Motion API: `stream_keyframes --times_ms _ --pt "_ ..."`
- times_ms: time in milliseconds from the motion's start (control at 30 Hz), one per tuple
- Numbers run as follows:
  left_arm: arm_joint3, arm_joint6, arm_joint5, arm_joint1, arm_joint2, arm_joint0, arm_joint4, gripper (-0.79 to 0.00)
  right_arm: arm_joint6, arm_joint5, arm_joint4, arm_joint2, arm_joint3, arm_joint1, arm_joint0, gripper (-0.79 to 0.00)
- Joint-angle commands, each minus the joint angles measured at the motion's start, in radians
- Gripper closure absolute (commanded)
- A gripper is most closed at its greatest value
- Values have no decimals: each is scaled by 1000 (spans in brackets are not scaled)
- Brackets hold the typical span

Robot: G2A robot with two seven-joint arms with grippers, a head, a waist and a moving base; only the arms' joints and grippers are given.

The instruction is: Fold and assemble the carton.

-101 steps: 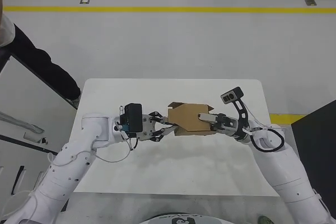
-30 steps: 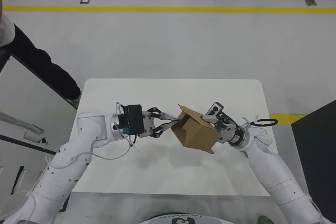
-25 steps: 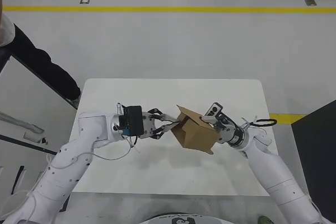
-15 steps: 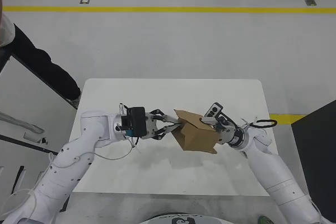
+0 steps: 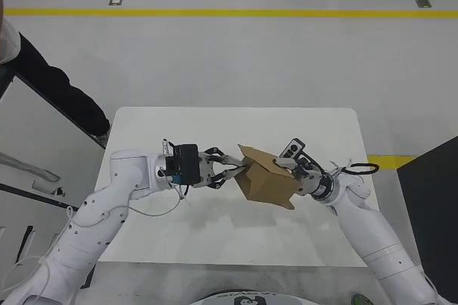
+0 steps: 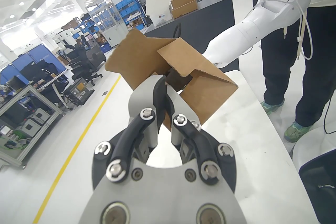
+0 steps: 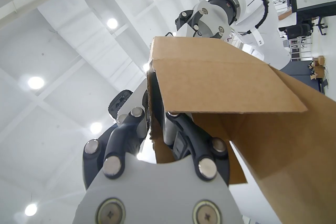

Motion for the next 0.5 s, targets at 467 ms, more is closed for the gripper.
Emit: stream_keyframes --times_ms 467 --pt "2 3 16 5 -25 5 0 0 -22 -7 5 -1 7 -6 -1 0"
